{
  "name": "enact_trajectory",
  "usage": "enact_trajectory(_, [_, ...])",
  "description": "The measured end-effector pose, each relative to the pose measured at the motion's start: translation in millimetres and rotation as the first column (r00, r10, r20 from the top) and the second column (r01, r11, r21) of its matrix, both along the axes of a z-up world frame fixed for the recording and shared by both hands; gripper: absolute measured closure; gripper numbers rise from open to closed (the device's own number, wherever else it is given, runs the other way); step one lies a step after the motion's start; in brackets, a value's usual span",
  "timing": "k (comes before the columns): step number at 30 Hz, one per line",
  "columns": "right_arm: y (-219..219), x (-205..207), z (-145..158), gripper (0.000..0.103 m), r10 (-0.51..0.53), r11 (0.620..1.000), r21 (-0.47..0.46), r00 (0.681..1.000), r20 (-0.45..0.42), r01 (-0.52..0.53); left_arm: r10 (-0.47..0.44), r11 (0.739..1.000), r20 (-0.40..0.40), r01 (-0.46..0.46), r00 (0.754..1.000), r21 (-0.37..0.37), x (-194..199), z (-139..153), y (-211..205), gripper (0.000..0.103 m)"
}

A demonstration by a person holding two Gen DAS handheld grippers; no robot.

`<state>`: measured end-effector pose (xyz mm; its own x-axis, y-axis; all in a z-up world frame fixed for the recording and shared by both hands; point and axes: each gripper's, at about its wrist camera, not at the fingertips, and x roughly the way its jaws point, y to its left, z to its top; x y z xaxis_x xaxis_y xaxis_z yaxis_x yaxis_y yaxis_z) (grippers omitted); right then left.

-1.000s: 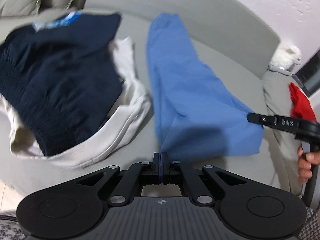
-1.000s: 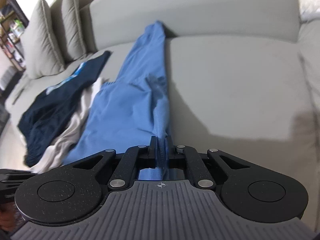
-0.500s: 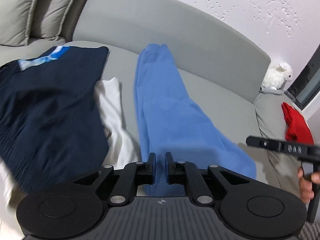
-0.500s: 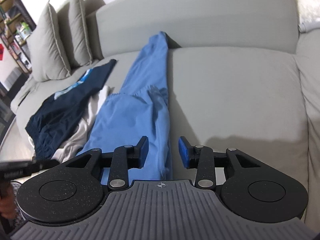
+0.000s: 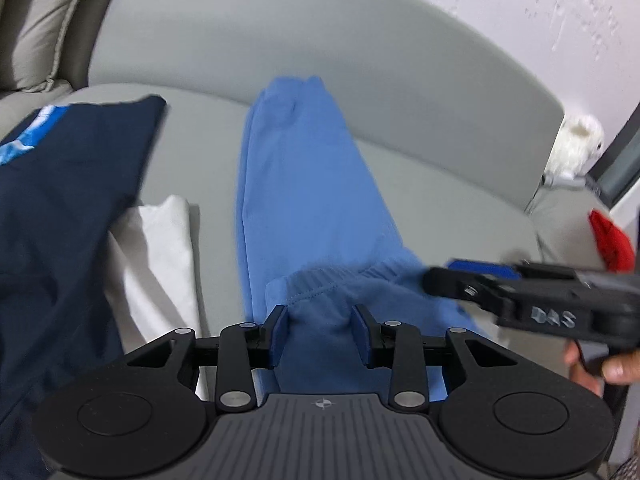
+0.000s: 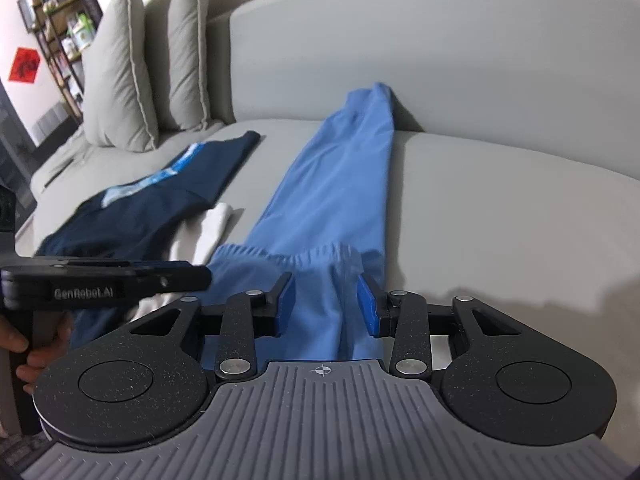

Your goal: Fold clothes

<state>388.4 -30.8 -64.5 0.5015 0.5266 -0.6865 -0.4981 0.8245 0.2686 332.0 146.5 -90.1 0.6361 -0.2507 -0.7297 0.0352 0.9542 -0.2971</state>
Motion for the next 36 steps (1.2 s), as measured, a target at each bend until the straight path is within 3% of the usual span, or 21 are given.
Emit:
enact_trajectory(4, [14.5,20.8,-25.4,0.058,0.017,0.999,-0.032,0.996,-0.092,-0.020,-0.044,0.998,-0.007,0.045,0.999,0.053,0.5,-3.0,-8.1,0.092])
enact_trajectory(5, [19.2,22.5,-32.4,0.075,0.019,0.997,-0.075,0.994,-0.105,-0.027,-0.044,0.998,-0.001,0.044,0.999,0.055,0.4,-1.9,-8.5,0.094])
enact_trajectory(8, [21.7,17.0,-29.6,0.098,0.019,0.991,-0.132,0.998,-0.056,-0.026,-0.055,0.994,0.107,0.044,0.993,0.103,-7.4,14.7,-17.4,0.095])
enact_trajectory(10, [17.5,10.6,-20.5,0.100,-0.003,0.993,-0.118,1.000,-0.021,0.000,-0.061,0.990,0.169,0.037,0.984,0.137,-10.5,22.0,-21.7,0.095])
enact_trajectory(12, [10.5,-2.2,-4.3,0.100,-0.039,0.994,-0.096,0.996,0.085,0.048,-0.071,0.982,0.270,0.020,0.960,0.186,-16.3,33.0,-28.8,0.094])
enact_trajectory(13, [8.1,-4.3,-0.7,0.100,-0.049,0.995,-0.084,0.992,0.113,0.059,-0.070,0.981,0.271,0.016,0.960,0.194,-14.9,33.2,-29.9,0.092])
enact_trajectory(15, [2.7,-13.5,10.6,0.100,-0.101,0.993,-0.036,0.971,0.217,0.111,-0.045,0.976,0.213,-0.002,0.976,0.218,-6.4,24.9,-30.1,0.074])
enact_trajectory(18, [9.5,-0.3,-4.0,0.090,-0.084,0.990,-0.098,0.987,0.138,0.098,0.048,0.953,0.122,-0.082,0.991,0.290,0.6,10.8,-24.1,0.064])
enact_trajectory(20, [14.7,6.5,-17.7,0.069,-0.086,0.978,-0.184,0.993,0.075,0.099,0.115,0.958,0.169,-0.155,0.979,0.243,-11.1,23.8,-11.0,0.059])
enact_trajectory(22, [8.8,3.3,-13.9,0.056,-0.107,0.975,-0.188,0.992,0.064,0.118,0.175,0.963,0.207,-0.211,0.962,0.166,-25.6,37.8,2.4,0.063])
enact_trajectory(23, [3.6,-0.3,-8.4,0.052,-0.118,0.977,-0.170,0.990,0.071,0.129,0.193,0.973,0.204,-0.214,0.960,0.088,-38.5,46.7,11.9,0.076])
enact_trajectory(24, [-3.1,-6.7,0.2,0.052,-0.120,0.981,-0.145,0.989,0.086,0.132,0.203,0.977,0.192,-0.211,0.960,0.023,-48.5,53.7,19.4,0.093])
enact_trajectory(25, [-6.1,-10.6,4.2,0.053,-0.116,0.983,-0.134,0.989,0.090,0.127,0.190,0.982,0.160,-0.190,0.969,-0.016,-53.4,55.8,21.1,0.101])
enact_trajectory(27, [-21.2,-31.2,22.7,0.066,-0.046,0.997,-0.054,0.996,0.078,0.050,0.124,0.989,0.079,-0.117,0.989,-0.094,-71.5,57.6,18.1,0.103])
enact_trajectory(28, [-24.4,-37.6,25.0,0.081,-0.020,0.999,-0.038,0.998,0.067,0.022,0.086,0.993,0.063,-0.080,0.994,-0.088,-79.7,55.3,11.4,0.103])
enact_trajectory(29, [-27.9,-52.8,29.5,0.085,0.044,0.999,-0.010,0.998,0.041,-0.044,0.032,0.997,0.035,-0.030,0.999,-0.071,-88.0,50.7,1.2,0.103])
enact_trajectory(32, [-23.0,-86.3,24.7,0.085,0.166,0.985,-0.044,0.986,0.020,-0.165,-0.055,0.998,-0.119,0.057,0.991,0.016,-95.8,24.8,-26.1,0.103])
enact_trajectory(33, [-20.1,-95.5,18.0,0.085,0.194,0.979,-0.069,0.981,0.013,-0.193,-0.032,0.997,-0.159,0.044,0.987,0.071,-94.4,17.6,-28.3,0.099])
enact_trajectory(34, [-16.8,-97.6,13.9,0.085,0.200,0.976,-0.086,0.980,0.006,-0.198,-0.015,0.996,-0.168,0.028,0.986,0.081,-91.8,16.0,-26.6,0.095])
enact_trajectory(36, [-13.9,-105.6,-4.2,0.088,0.163,0.965,-0.211,0.987,0.011,-0.157,0.084,0.995,-0.153,-0.075,0.985,0.064,-94.7,21.3,-13.0,0.097])
